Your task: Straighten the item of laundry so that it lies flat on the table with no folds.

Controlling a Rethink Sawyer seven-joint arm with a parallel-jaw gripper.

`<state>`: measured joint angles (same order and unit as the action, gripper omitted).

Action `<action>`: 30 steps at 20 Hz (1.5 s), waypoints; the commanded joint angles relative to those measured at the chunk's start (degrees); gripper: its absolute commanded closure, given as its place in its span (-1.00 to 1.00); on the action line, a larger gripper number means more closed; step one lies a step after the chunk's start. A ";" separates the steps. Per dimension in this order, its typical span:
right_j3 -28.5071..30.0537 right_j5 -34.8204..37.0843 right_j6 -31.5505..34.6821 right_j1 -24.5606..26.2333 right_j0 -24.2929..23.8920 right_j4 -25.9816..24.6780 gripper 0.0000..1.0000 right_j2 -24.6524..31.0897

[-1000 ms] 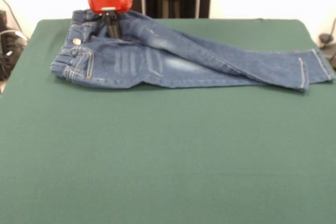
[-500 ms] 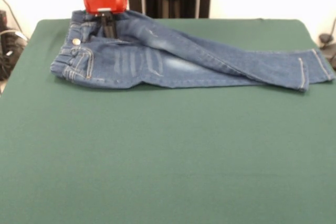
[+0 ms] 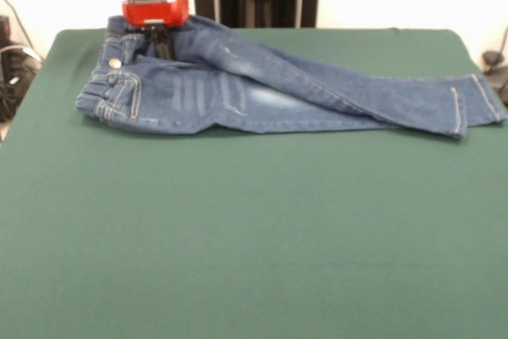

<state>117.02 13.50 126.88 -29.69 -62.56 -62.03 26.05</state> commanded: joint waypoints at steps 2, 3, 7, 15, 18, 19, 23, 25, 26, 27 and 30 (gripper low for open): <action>-14.09 19.43 -25.97 2.26 2.40 6.80 1.00 11.84; -14.29 20.73 -25.76 1.49 2.71 8.02 1.00 12.15; -14.18 23.11 -24.18 -1.27 4.00 9.89 1.00 12.45; -13.92 33.09 -26.33 -7.60 6.56 15.26 1.00 13.37; -14.44 33.54 -27.45 -8.00 6.51 15.57 1.00 14.27; -14.34 33.14 -27.11 -8.13 6.48 15.40 1.00 14.38; -13.38 31.61 -25.09 -8.49 6.29 14.62 1.00 14.34; -13.15 30.59 -24.59 -8.40 6.24 14.12 1.00 14.33; -13.17 30.48 -23.99 -8.35 6.35 14.07 1.00 14.11; -12.94 30.17 -23.43 -8.47 6.49 13.81 1.00 13.89; -11.39 29.26 -18.68 -9.02 7.66 13.87 1.00 12.40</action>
<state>106.19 41.60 118.85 -38.76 -58.95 -48.70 35.06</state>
